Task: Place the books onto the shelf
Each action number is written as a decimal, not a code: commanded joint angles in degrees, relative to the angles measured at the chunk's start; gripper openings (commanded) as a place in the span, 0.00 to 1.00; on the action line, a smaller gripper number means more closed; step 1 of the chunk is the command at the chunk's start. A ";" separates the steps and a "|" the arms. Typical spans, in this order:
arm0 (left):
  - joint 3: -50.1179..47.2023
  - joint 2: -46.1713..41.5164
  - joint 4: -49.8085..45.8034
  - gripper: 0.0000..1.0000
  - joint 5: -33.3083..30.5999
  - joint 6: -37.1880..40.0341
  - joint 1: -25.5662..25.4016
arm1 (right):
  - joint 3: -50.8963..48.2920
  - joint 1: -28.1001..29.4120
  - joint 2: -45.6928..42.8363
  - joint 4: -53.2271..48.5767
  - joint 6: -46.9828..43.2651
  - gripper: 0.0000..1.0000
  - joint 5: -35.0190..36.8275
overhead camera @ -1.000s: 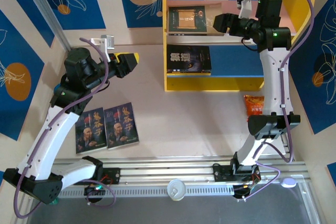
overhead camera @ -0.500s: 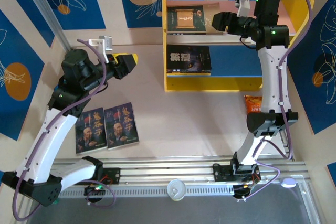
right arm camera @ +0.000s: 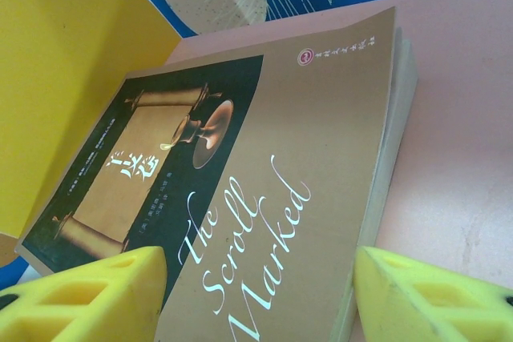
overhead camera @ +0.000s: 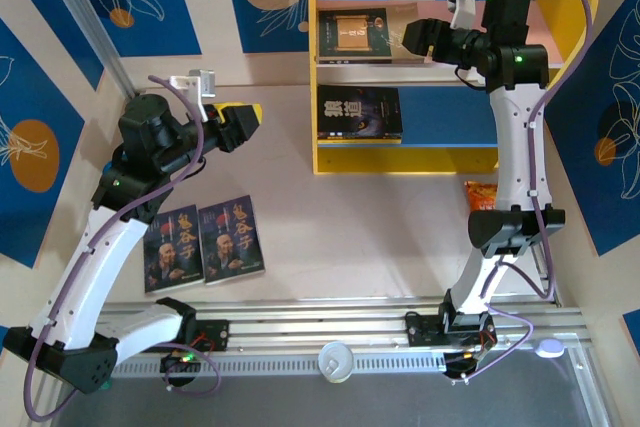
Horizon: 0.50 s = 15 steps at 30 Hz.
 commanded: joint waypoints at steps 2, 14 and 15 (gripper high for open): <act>-0.39 -1.10 0.05 0.51 -0.90 1.25 -0.37 | 1.06 2.08 2.19 0.17 1.02 0.63 -2.83; -0.28 -0.88 -0.03 0.51 -1.16 1.55 -0.33 | 1.89 2.28 3.22 0.25 1.21 0.63 -3.01; -0.24 -0.85 -0.04 0.51 -1.14 1.53 -0.33 | 2.16 2.32 3.40 0.20 1.21 0.63 -3.17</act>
